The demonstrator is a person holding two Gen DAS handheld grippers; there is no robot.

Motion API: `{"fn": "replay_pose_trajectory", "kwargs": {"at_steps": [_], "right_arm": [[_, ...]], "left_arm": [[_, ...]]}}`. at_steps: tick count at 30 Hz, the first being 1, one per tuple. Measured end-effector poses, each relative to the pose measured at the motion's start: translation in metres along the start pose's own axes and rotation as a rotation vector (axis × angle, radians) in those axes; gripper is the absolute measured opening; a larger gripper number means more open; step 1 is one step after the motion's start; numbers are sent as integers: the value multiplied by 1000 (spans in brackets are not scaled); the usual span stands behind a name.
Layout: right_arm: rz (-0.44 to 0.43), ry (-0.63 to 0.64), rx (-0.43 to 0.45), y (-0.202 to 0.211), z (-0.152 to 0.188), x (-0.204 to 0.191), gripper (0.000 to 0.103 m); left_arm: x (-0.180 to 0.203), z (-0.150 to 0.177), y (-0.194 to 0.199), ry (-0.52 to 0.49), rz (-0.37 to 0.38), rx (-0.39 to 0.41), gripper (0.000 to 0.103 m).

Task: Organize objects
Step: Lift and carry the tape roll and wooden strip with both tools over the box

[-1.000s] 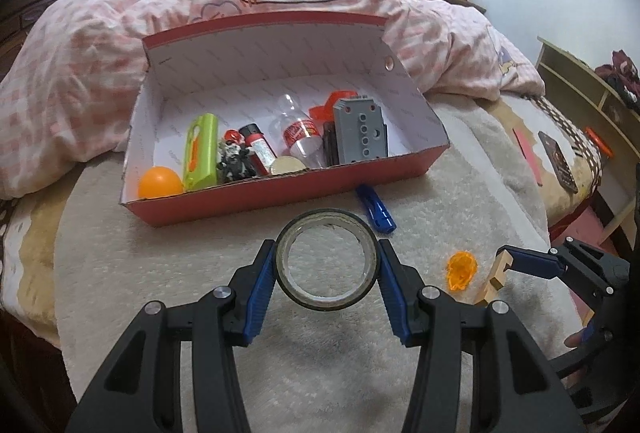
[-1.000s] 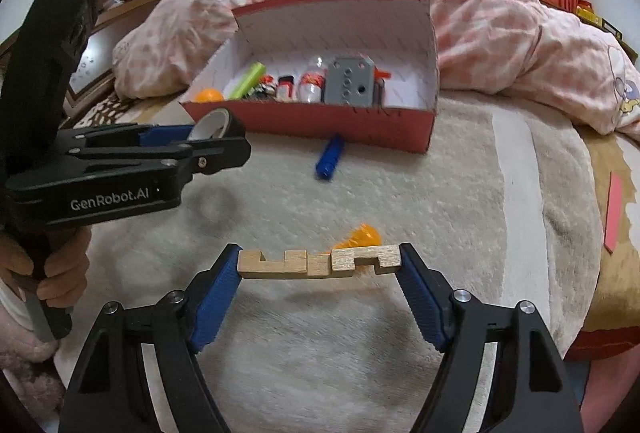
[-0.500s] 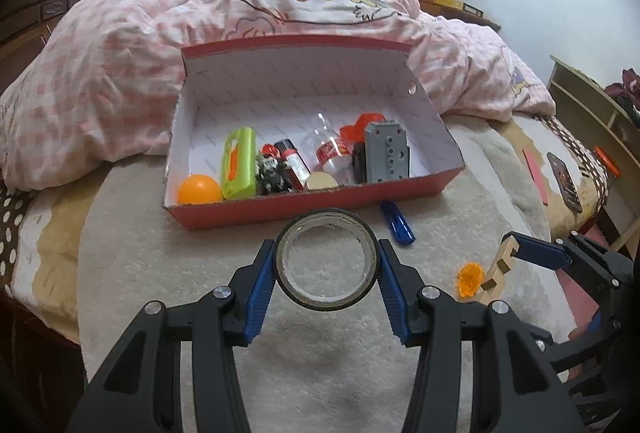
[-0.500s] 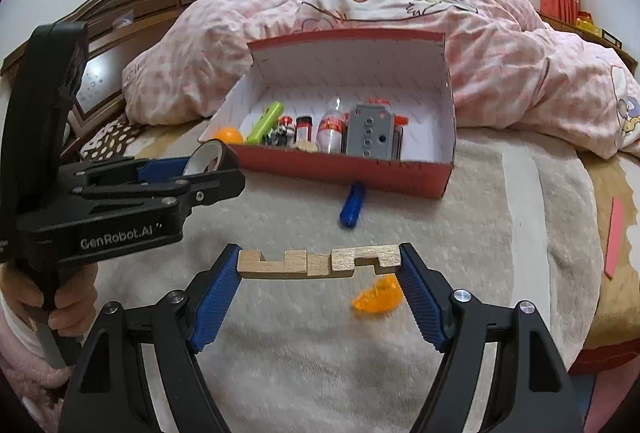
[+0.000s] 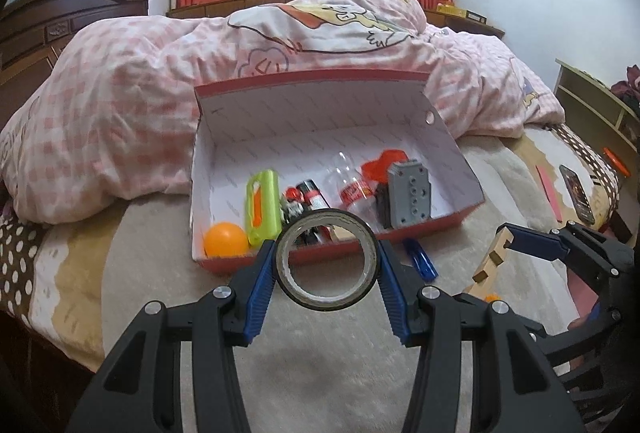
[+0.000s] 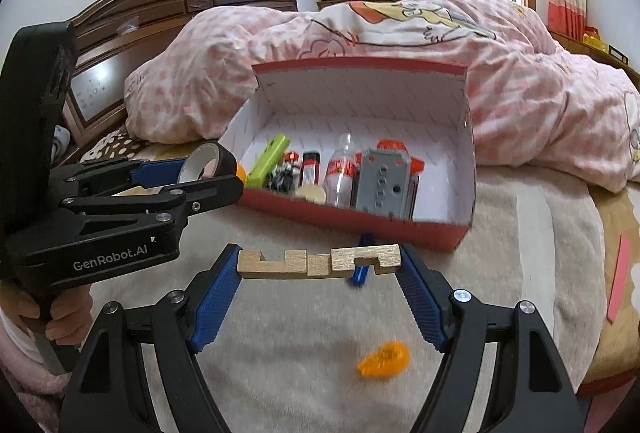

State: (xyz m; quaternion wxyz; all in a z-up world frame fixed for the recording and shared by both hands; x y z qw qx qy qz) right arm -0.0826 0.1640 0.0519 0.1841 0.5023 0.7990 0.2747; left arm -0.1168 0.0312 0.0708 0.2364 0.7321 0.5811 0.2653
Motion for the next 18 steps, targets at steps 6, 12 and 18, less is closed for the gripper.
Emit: {"fn": "replay_pose_trajectory", "kwargs": {"at_steps": [6,12,18], "right_arm": [[11,-1,15,-13,-19,8,78],[6,-32,8,-31,-36,18,78],[25,-42,12,-46,-52,30,78]], "left_arm": [[-11,-21,-12,26,-16,5,49],[-16,-37,-30,38,-32,2,49],[-24,-49,-49,64,-43,-18,49]]}}
Point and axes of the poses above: each gripper's, at about its wrist camera, not at the fingertips, and y roughly against the way its jaws point, x to its right, z to its underside, the point moved 4 cm from there along -y, roughly the way its jaws point, and after that the axes turned 5 degrees about y, right-handed, at the moved point
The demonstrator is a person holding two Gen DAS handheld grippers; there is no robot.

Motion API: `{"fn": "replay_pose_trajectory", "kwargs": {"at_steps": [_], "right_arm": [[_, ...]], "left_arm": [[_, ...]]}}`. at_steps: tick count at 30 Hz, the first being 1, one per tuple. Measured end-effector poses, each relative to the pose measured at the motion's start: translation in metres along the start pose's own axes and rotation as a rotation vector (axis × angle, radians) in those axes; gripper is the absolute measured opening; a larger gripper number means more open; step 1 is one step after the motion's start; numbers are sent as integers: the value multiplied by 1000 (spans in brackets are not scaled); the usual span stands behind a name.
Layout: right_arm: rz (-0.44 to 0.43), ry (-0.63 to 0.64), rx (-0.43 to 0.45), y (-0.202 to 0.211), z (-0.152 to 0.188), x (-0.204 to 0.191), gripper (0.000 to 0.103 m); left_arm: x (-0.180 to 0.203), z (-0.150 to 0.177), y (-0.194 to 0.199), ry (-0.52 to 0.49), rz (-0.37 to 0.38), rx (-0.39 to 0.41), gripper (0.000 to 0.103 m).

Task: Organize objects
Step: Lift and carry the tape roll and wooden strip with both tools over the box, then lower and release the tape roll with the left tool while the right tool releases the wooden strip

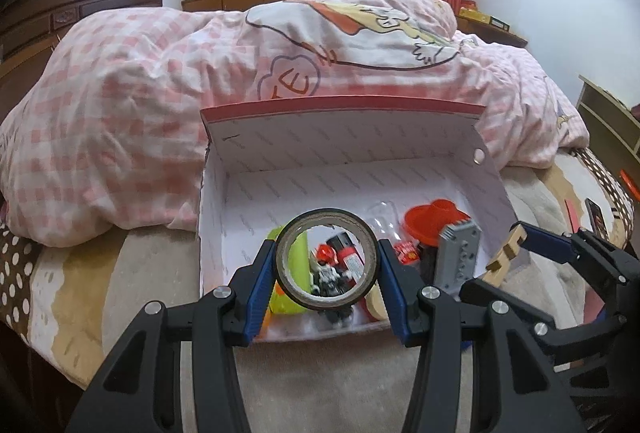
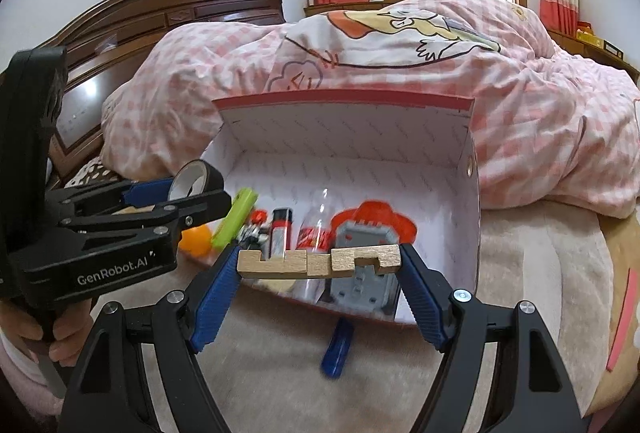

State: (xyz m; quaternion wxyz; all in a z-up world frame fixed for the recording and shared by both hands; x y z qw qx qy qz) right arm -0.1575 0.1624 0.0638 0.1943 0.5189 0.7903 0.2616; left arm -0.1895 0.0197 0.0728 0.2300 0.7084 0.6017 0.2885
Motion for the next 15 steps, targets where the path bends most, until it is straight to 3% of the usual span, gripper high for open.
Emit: {"fn": "replay_pose_trajectory", "kwargs": {"at_steps": [15], "right_arm": [[59,42,-8,-47,-31,10,78]], "left_arm": [[-12,-25,-50,9,-39,-44,49]]}}
Point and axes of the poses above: each gripper's, at about its wrist camera, not at the fingertips, and y roughly against the way its jaws point, x to its right, z to its underside, the point moved 4 cm from there along -y, roughly the way its jaws point, and after that the axes turned 5 degrees about y, right-handed, at the moved point
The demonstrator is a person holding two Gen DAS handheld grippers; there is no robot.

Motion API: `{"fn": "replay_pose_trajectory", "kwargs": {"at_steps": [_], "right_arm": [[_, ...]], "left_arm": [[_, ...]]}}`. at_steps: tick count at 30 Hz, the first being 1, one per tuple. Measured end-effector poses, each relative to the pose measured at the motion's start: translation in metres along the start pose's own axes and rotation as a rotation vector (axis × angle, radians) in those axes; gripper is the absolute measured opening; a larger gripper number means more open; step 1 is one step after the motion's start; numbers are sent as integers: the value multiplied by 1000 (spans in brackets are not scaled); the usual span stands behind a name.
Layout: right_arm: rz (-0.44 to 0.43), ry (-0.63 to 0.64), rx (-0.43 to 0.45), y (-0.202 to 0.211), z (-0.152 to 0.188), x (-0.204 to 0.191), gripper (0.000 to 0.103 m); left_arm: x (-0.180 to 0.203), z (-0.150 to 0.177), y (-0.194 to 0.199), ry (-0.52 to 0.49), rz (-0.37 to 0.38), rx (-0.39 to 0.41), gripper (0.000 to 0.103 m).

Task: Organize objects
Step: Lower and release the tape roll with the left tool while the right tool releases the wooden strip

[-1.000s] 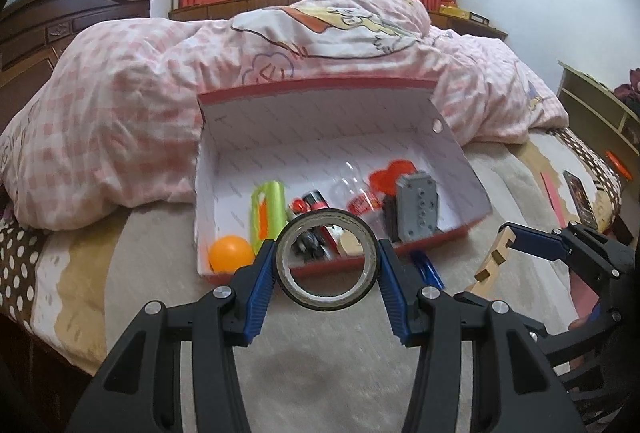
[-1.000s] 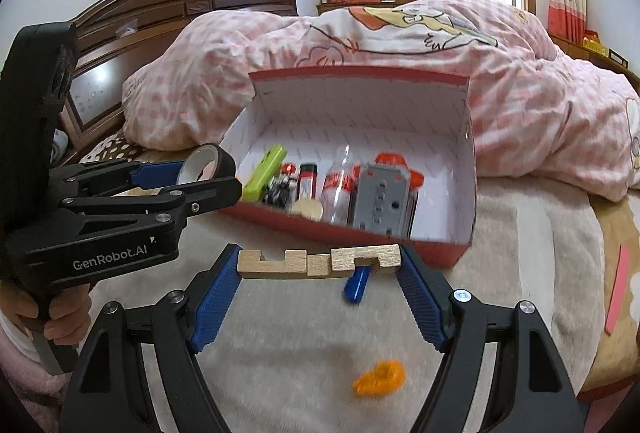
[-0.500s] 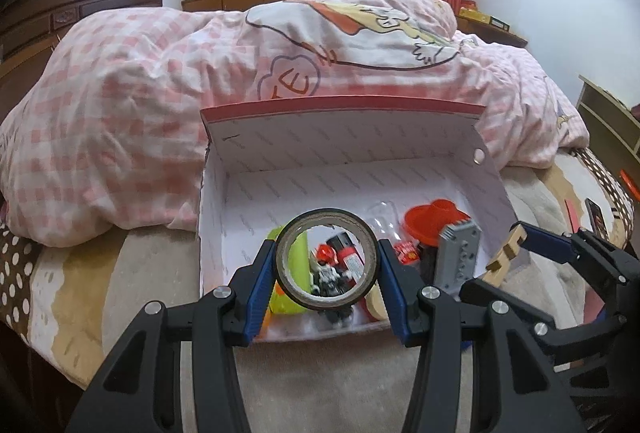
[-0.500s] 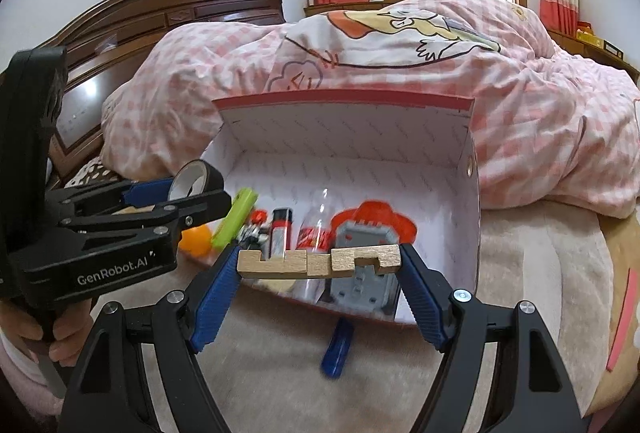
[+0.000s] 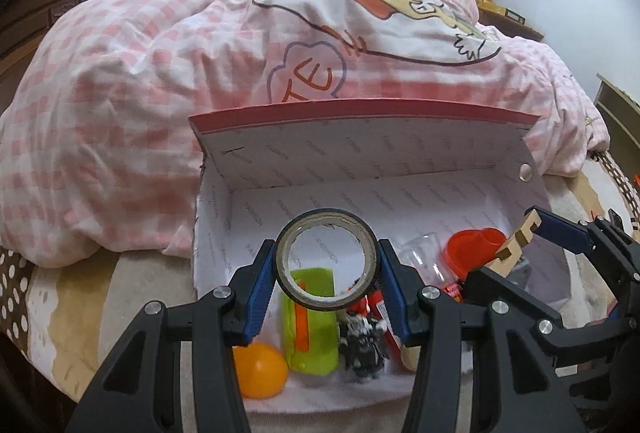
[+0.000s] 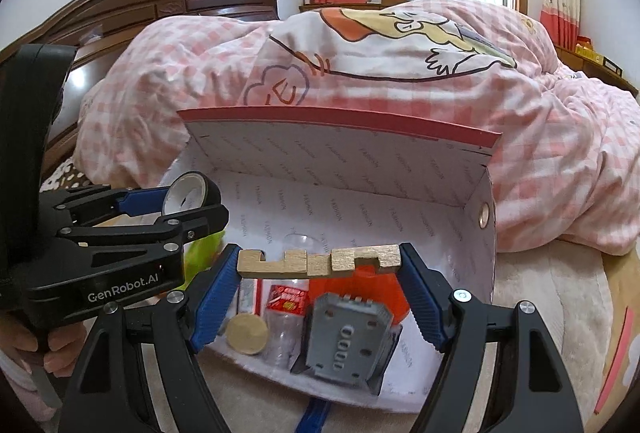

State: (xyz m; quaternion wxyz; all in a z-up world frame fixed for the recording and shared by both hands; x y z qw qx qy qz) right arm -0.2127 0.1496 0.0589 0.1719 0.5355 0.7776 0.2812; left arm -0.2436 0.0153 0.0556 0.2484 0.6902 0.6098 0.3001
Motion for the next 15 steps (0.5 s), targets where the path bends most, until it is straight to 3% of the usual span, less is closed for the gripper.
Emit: {"fn": "replay_pose_trajectory", "kwargs": {"at_steps": [9,15], "right_arm": [[59,17,-7,-21,8,8,79],[49,18,-5,-21,9,10,79]], "left_arm": [[1,3,-21,-3,-13,-27,49],[-1,5,-26,43,20,-44,53]]}}
Point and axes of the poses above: each gripper's, at about its wrist camera, not at the fingertips, and y roughly against the way its jaws point, x to its right, z to its underside, the point moved 4 cm from there along -y, roughly the way its jaws point, and after that the axes turned 5 degrees about y, right-handed, at the moved point
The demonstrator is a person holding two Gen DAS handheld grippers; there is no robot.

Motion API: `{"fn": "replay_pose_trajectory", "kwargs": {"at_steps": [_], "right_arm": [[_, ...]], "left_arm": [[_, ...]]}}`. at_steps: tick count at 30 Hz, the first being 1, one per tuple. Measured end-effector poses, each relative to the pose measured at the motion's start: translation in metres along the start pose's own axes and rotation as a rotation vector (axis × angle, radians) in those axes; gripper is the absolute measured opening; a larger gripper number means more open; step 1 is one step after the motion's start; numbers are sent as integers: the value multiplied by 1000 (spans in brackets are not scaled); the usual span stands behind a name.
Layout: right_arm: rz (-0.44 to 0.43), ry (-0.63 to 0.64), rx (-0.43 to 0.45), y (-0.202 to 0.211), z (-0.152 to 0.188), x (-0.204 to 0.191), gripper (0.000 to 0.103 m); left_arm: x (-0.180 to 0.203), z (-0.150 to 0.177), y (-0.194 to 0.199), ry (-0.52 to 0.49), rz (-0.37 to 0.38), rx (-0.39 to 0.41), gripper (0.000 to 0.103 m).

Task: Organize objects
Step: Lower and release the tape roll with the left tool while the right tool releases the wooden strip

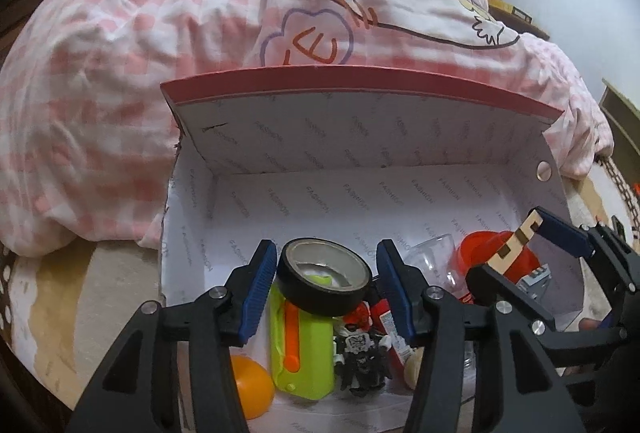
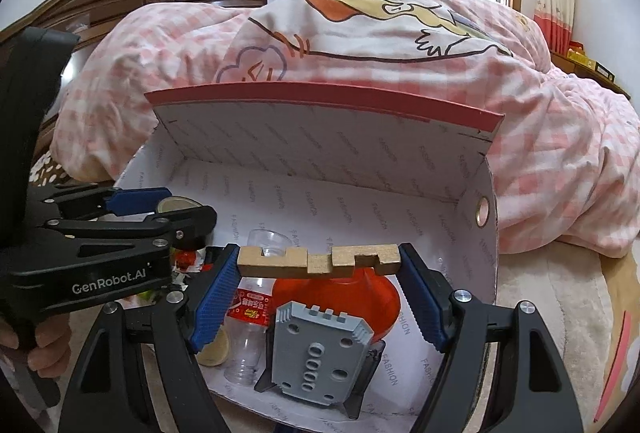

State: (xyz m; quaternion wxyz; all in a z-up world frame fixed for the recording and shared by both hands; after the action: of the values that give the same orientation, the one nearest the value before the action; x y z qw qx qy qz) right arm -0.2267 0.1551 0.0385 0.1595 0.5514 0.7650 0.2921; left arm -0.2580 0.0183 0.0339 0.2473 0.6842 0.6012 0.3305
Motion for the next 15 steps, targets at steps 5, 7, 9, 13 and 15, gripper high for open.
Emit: {"fn": "replay_pose_trajectory", "kwargs": {"at_steps": [5,7,9,13,15], "right_arm": [[-4,16,9,4,-1,-5,79],[-11,21,14,6,-1,-7,79],[-13,28,19,10,-2,-9,79],[-32,29,26,16,-3,-11,79],[-52,14,24,17,-3,-11,79]], "left_arm": [[1,0,3,7,17,-5,58],[0,0,5,18,26,-9,58],[-1,0,10,24,41,-4,58],[-2,0,21,23,46,20,62],[-2,0,26,25,45,29,64]]}}
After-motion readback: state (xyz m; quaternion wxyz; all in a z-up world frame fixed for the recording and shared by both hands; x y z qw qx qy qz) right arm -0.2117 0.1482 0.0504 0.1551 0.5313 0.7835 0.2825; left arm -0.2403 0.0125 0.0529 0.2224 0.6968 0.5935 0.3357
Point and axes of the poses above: each gripper's, at about its wrist camera, not at the fingertips, and y roughly against the way its jaws point, x to its right, z to its underside, the point moved 4 cm from there along -y, roughly the way its jaws point, and after that the axes turned 5 degrees about y, right-handed, at the moved point
